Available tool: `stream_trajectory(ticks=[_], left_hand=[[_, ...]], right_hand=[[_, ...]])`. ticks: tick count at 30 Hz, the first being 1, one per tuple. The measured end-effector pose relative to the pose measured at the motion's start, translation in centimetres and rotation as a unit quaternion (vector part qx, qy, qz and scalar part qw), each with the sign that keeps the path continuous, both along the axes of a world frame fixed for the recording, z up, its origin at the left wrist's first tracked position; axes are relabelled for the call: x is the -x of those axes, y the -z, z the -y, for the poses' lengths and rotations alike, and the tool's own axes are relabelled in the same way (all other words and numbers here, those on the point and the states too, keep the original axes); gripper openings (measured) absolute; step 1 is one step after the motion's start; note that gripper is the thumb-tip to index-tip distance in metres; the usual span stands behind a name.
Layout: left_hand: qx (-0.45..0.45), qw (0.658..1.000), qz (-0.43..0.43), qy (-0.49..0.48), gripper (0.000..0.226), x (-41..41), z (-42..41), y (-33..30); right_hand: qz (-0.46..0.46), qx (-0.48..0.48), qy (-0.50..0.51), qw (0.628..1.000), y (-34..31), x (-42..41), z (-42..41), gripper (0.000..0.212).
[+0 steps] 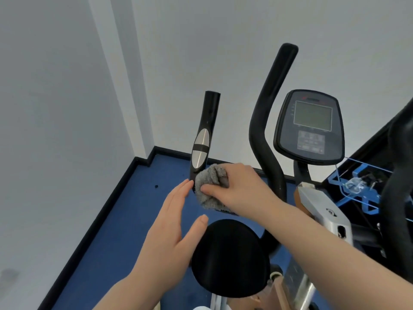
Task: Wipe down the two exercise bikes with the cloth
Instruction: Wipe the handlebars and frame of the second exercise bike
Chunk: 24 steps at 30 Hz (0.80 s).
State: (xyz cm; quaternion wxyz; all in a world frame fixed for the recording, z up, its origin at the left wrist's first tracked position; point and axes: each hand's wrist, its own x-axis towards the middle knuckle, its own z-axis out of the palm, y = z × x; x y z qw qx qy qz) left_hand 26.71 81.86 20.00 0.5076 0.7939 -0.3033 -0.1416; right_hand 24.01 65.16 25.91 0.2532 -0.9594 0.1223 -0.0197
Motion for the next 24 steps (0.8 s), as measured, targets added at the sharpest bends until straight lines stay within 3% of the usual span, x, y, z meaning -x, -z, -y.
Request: stream_trajectory(ticks=[3, 5, 7, 9, 13, 17, 24], left_hand=[[-0.002, 1.000, 0.008, 0.005, 0.062, -0.1, 0.2, -0.1], [-0.004, 1.000, 0.014, 0.011, 0.063, -0.3, 0.1, -0.1], [-0.004, 1.000, 0.020, 0.014, 0.064, -0.4, 0.0, -0.2], [0.004, 1.000, 0.022, 0.015, 0.063, -0.3, 0.0, -0.3], [0.034, 0.999, 0.019, 0.012, 0.058, -0.7, 0.5, -0.4], [0.053, 0.998, 0.018, 0.010, 0.054, -2.4, 0.6, -0.9], [0.085, 0.995, -0.002, 0.046, 0.047, -6.3, 1.6, -1.5]], right_hand=[[-0.035, 0.029, -0.026, 0.999, -0.4, 1.6, 0.2, 0.012], [-0.075, 0.114, -0.060, 0.989, -1.1, 3.5, 1.1, 0.020], [-0.077, 0.130, -0.041, 0.988, -1.5, 4.5, 1.7, 0.029], [-0.066, 0.152, -0.021, 0.986, -1.3, 3.3, 0.7, 0.024], [0.000, 0.109, 0.044, 0.993, 0.2, 0.2, -3.0, 0.019], [-0.007, 0.065, 0.083, 0.994, 0.2, 1.7, -2.3, 0.027], [0.015, 0.097, 0.142, 0.985, 0.0, -1.3, -5.0, 0.027]])
